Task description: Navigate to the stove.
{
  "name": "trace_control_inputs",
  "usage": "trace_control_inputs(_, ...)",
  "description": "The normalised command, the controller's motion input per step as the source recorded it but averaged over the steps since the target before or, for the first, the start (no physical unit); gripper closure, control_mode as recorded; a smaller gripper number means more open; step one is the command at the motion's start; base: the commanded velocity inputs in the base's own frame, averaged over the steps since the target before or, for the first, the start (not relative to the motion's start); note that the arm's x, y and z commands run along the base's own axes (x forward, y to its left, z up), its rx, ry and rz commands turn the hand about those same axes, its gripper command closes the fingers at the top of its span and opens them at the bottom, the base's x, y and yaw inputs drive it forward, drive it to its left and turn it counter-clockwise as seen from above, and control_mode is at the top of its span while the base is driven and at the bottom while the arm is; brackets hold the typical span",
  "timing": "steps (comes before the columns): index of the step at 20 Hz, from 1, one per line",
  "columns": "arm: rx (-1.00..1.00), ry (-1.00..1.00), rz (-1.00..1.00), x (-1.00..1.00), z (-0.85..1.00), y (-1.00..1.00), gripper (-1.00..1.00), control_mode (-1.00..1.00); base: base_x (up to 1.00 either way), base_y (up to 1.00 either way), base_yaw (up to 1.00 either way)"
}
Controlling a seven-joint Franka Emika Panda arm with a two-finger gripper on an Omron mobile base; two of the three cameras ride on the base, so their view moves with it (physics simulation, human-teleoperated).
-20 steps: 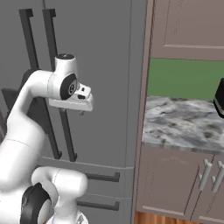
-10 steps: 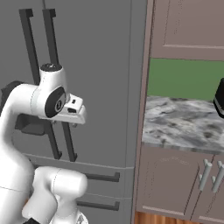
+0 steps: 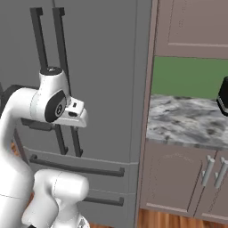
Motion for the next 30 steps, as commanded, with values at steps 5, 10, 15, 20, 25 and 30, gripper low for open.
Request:
trace_control_inputs(5, 0.0, 0.0, 0.0, 0.0, 0.0, 0.0, -1.0, 1.0, -0.85, 0.02, -0.12)
trace_control_inputs(10, 0.0, 0.0, 0.0, 0.0, 0.0, 0.0, -1.0, 1.0, -0.43, 0.0, -0.55)
trace_control_inputs(15, 0.0, 0.0, 0.0, 0.0, 0.0, 0.0, -1.0, 1.0, 0.59, 0.26, -0.74)
trace_control_inputs(20, 0.0, 0.0, 0.0, 0.0, 0.0, 0.0, -1.0, 1.0, 0.0, 0.0, -1.0)
trace_control_inputs(25, 0.0, 0.0, 0.0, 0.0, 0.0, 0.0, -1.0, 1.0, 0.01, 0.0, -0.98)
trace_control_inputs(30, 0.0, 0.0, 0.0, 0.0, 0.0, 0.0, -1.0, 1.0, 0.13, 0.0, -0.91)
